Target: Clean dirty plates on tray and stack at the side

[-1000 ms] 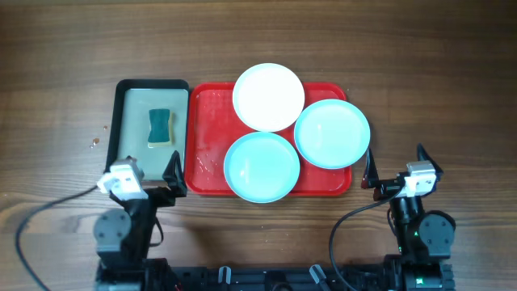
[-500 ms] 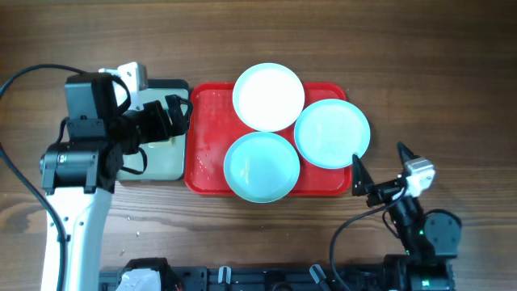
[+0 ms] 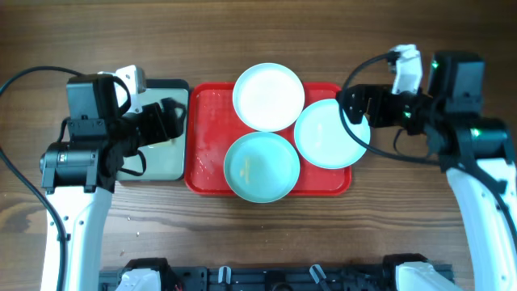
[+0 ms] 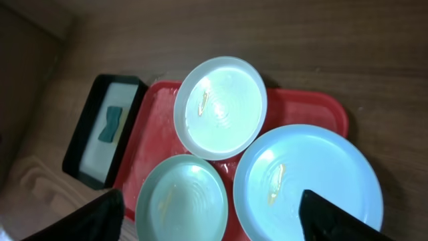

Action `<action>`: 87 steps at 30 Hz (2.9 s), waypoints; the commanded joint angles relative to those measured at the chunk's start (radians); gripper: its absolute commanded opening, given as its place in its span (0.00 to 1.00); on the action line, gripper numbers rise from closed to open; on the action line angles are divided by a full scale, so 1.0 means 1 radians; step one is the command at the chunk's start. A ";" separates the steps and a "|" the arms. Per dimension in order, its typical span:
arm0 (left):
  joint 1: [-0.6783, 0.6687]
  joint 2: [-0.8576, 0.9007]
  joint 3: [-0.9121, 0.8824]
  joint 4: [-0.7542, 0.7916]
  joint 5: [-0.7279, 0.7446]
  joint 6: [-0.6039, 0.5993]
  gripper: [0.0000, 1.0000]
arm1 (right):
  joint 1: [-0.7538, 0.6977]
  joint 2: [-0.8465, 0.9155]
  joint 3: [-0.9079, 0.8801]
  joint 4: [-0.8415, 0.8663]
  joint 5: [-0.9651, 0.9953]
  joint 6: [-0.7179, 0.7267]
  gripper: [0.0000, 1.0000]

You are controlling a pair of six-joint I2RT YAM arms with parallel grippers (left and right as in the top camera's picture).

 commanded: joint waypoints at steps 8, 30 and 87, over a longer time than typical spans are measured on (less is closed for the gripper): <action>0.008 0.216 0.013 -0.018 -0.059 0.000 0.36 | 0.285 0.335 0.020 0.246 0.411 0.037 0.59; 0.008 0.293 -0.021 0.032 -0.351 -0.003 0.51 | 0.289 0.739 0.086 0.453 0.338 0.216 0.11; 0.039 0.510 -0.233 0.587 -0.332 0.198 0.04 | 0.289 0.739 0.089 0.410 0.334 0.192 0.04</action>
